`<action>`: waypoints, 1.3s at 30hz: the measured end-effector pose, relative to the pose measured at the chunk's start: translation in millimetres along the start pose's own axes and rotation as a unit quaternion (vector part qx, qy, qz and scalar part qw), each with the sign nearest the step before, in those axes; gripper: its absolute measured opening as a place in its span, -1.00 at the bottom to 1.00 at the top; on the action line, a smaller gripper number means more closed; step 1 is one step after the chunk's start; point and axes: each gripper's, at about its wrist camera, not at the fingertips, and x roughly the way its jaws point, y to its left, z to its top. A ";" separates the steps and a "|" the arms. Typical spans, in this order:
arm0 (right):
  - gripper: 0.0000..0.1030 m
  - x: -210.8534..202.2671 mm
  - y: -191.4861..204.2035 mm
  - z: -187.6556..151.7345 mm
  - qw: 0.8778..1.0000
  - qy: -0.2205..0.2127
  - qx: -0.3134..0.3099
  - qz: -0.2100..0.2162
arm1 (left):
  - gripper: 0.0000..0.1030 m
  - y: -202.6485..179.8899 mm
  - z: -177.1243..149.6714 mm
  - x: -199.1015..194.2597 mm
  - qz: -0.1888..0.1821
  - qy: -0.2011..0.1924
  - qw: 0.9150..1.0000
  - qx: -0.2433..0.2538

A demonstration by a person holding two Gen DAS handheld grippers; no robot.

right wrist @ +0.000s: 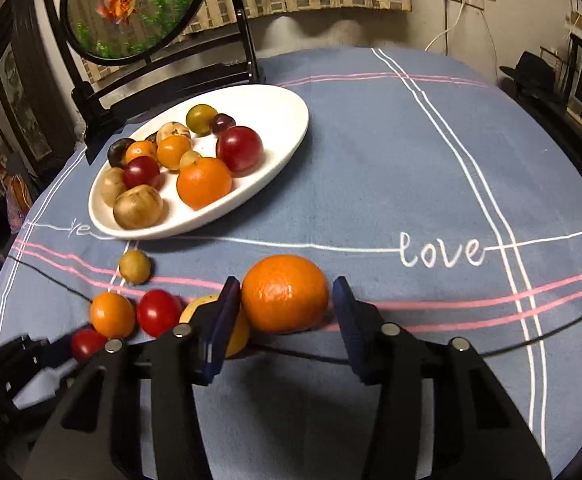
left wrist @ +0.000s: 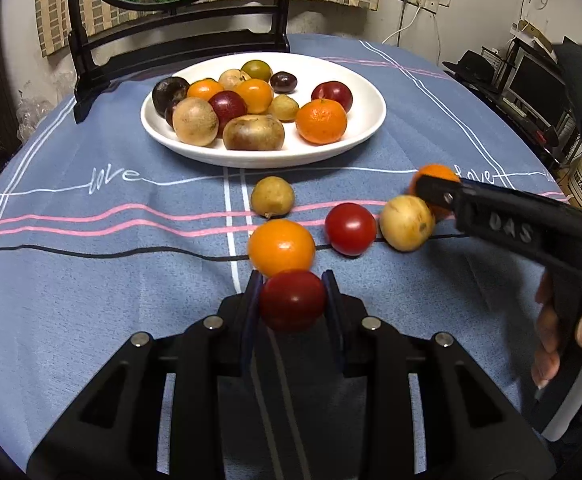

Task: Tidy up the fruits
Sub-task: 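Grasp the orange with the right tool while the left tool grasps the red tomato, then carry both held fruits onto the white plate and open both tools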

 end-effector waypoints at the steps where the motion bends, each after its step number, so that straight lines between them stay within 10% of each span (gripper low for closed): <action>1: -0.11 0.8 -3.9 1.9 1.000 0.005 0.015 0.007 | -0.40 0.3 -0.1 1.4 -0.004 0.004 1.000 -0.002; 23: -0.15 -59.9 -27.6 3.2 0.991 -0.070 0.047 0.105 | -0.41 -2.9 14.6 -33.2 -0.041 -0.044 0.998 -0.012; 39: -0.14 -17.0 -7.1 87.9 0.988 -0.073 0.049 0.129 | -0.40 19.5 123.7 1.1 -0.001 -0.064 0.998 -0.017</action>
